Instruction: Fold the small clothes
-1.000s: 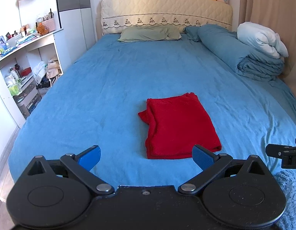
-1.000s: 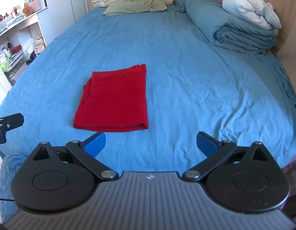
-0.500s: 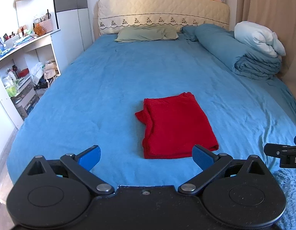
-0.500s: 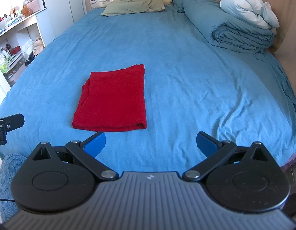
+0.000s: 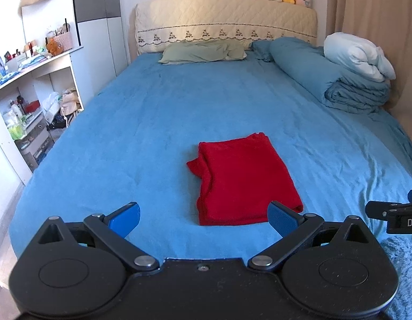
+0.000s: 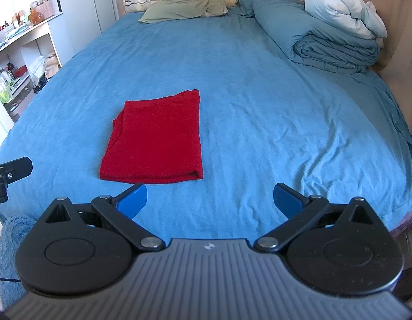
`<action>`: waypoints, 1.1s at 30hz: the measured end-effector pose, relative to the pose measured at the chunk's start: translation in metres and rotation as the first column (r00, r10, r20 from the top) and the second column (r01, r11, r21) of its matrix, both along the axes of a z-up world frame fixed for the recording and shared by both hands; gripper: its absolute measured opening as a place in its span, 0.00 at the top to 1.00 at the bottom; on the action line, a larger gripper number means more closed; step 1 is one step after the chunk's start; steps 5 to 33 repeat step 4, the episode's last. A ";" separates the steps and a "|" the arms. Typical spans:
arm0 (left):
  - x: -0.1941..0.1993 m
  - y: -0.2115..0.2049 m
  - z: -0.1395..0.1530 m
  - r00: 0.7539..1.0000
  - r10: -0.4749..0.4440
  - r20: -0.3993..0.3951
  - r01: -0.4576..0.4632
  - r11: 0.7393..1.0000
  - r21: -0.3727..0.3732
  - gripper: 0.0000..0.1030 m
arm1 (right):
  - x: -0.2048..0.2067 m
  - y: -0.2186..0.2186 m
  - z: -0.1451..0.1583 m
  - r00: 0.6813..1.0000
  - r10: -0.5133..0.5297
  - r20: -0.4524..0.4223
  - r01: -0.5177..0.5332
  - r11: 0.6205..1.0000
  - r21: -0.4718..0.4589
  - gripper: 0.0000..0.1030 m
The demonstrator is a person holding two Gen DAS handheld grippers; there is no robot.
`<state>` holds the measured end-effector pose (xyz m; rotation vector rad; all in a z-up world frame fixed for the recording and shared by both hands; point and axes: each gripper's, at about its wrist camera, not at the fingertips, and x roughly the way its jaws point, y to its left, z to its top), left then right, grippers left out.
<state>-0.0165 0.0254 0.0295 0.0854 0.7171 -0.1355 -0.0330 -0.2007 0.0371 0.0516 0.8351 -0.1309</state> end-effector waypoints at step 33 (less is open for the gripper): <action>0.002 -0.001 -0.001 1.000 0.000 0.001 0.000 1.000 0.006 0.00 | 0.000 -0.001 0.000 1.000 -0.005 -0.002 0.005 1.000 0.006 0.00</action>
